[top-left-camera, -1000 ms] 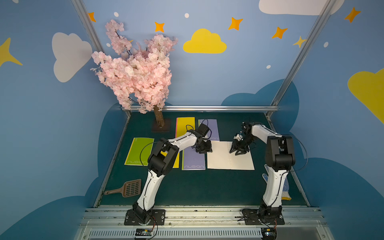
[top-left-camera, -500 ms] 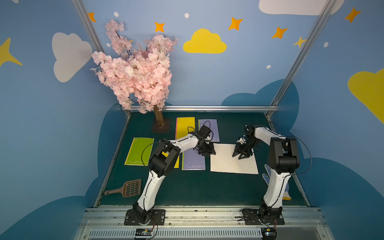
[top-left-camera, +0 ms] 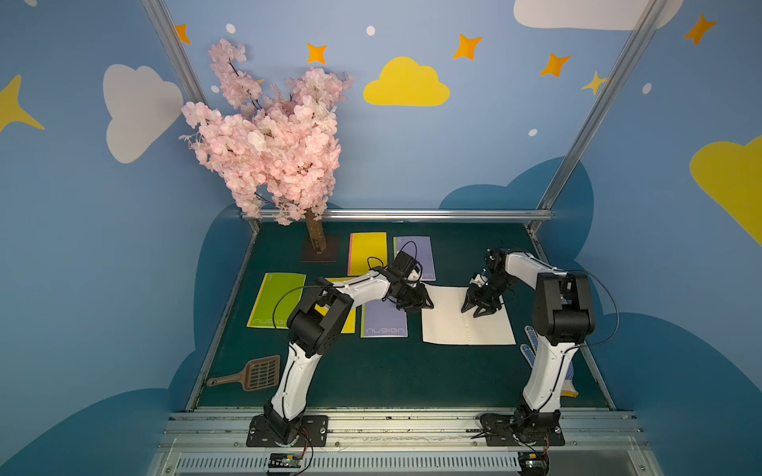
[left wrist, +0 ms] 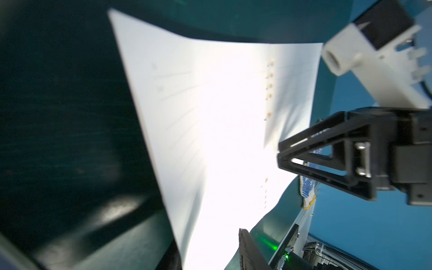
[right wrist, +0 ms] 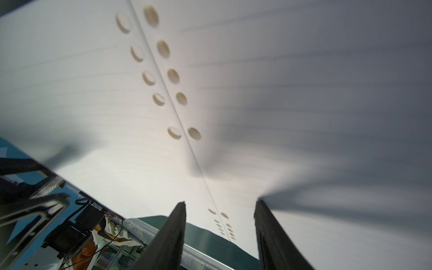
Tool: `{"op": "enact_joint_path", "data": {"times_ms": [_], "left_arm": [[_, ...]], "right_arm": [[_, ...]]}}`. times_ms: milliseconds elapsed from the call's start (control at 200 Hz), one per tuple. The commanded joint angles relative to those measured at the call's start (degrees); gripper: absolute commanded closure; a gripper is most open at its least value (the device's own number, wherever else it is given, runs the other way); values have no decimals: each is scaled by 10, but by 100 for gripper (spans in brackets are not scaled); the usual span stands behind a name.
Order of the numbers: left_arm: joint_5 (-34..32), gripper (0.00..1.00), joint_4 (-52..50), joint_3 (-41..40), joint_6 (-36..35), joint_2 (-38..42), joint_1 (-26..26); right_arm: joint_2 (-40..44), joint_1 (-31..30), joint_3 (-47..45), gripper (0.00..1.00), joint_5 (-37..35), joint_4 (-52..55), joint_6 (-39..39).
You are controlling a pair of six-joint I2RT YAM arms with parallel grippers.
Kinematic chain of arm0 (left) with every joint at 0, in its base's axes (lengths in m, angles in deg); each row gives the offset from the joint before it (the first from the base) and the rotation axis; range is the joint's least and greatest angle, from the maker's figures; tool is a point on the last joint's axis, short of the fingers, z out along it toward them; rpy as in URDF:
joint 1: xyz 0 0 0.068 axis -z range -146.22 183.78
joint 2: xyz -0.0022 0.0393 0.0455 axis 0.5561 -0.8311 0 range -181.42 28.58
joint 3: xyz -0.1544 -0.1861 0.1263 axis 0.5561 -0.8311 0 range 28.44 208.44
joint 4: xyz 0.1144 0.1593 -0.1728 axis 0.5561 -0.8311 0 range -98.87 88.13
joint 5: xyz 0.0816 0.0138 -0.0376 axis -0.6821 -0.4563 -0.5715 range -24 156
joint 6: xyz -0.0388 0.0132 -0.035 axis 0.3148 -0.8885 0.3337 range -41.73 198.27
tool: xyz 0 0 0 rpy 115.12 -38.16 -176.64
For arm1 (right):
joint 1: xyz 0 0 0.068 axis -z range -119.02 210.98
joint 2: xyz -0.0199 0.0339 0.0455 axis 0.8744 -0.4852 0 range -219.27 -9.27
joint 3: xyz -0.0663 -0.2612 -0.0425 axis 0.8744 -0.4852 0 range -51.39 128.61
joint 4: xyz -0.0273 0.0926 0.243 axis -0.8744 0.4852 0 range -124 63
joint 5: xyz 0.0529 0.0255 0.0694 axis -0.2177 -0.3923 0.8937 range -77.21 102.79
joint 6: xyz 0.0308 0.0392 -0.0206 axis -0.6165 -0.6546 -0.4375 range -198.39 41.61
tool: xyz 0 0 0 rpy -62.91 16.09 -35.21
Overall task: Close the notebook
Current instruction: Close the notebook at the center of the board.
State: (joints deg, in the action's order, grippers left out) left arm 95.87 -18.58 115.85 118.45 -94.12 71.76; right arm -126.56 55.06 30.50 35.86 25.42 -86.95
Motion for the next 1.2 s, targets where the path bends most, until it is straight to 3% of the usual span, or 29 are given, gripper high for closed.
{"op": "enact_joint_path", "data": {"times_ms": [0,300,676,1191], "left_arm": [[28,61,42,-14,6,29,3],[23,67,42,-21,1,42,4],[5,95,17,-23,-11,48,2],[-23,97,-33,-65,-42,95,-31]], "right_arm": [[-1,-11,-19,51,1,-2,4],[4,-14,-20,52,-1,-4,0],[30,-14,-19,52,9,-10,-5],[66,-9,2,50,21,-9,-12]]}}
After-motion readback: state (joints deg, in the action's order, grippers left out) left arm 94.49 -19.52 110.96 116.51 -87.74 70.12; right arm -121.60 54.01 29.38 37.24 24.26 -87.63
